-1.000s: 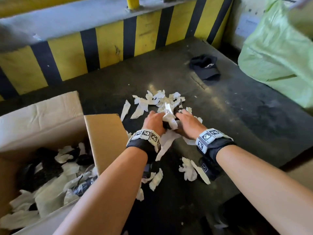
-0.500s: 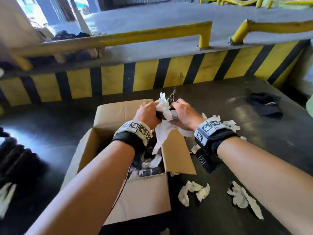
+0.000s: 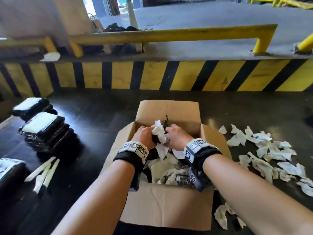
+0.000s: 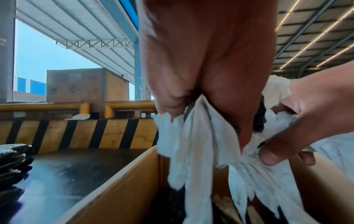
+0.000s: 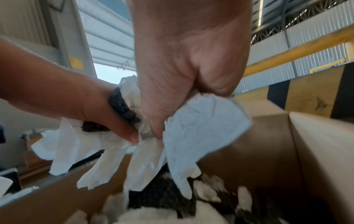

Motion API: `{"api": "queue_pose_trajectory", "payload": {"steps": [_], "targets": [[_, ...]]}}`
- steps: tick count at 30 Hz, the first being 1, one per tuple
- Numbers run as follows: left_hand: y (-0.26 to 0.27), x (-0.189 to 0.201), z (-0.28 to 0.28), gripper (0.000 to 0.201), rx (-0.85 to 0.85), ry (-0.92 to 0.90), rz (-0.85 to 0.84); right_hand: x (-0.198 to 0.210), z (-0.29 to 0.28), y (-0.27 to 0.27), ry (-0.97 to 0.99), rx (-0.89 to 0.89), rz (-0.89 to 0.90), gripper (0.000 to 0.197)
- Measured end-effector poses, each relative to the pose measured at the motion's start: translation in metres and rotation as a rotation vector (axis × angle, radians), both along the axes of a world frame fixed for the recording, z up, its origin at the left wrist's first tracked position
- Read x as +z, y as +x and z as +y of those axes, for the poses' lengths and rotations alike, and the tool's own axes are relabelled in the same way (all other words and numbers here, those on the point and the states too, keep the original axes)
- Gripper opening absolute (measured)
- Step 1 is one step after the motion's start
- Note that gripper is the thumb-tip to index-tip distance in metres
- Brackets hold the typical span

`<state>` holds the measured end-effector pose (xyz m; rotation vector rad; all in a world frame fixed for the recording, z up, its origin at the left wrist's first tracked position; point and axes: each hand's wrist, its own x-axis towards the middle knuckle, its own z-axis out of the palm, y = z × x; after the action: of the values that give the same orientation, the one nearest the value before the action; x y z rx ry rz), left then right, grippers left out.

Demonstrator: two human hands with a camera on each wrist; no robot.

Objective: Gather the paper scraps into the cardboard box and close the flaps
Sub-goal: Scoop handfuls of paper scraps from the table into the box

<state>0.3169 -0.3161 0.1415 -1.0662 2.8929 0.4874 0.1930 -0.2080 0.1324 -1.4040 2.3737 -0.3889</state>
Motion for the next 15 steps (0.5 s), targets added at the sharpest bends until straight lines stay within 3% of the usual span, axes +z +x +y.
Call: {"api": "queue_pose_trajectory", "payload": {"steps": [2, 5, 6, 9, 12, 13, 15], "targets": [[-0.002, -0.020, -0.008, 0.059, 0.028, 0.094, -0.082, -0.020, -0.007, -0.007, 0.092, 0.002, 0.006, 0.043], [-0.002, -0.041, -0.017, 0.105, 0.028, 0.197, -0.250, -0.047, -0.011, -0.024, 0.306, 0.020, -0.015, 0.055], [-0.002, -0.045, -0.021, 0.111, 0.003, 0.216, -0.324, -0.053, -0.010, -0.031, 0.394, 0.028, -0.017, 0.060], [-0.004, -0.045, -0.039, 0.112, -0.039, 0.287, -0.436, -0.058, -0.013, -0.050, 0.466, 0.001, -0.028, 0.056], [-0.013, -0.045, -0.053, 0.098, -0.016, 0.309, -0.402, -0.053, -0.026, -0.057, 0.277, -0.067, -0.069, 0.043], [-0.017, -0.050, -0.055, 0.098, -0.005, 0.308, -0.426, -0.054, -0.031, -0.056, 0.233, -0.077, -0.102, 0.052], [-0.023, -0.064, -0.056, 0.114, -0.011, 0.298, -0.509, -0.058, -0.039, -0.052, 0.298, -0.029, -0.197, 0.089]]}}
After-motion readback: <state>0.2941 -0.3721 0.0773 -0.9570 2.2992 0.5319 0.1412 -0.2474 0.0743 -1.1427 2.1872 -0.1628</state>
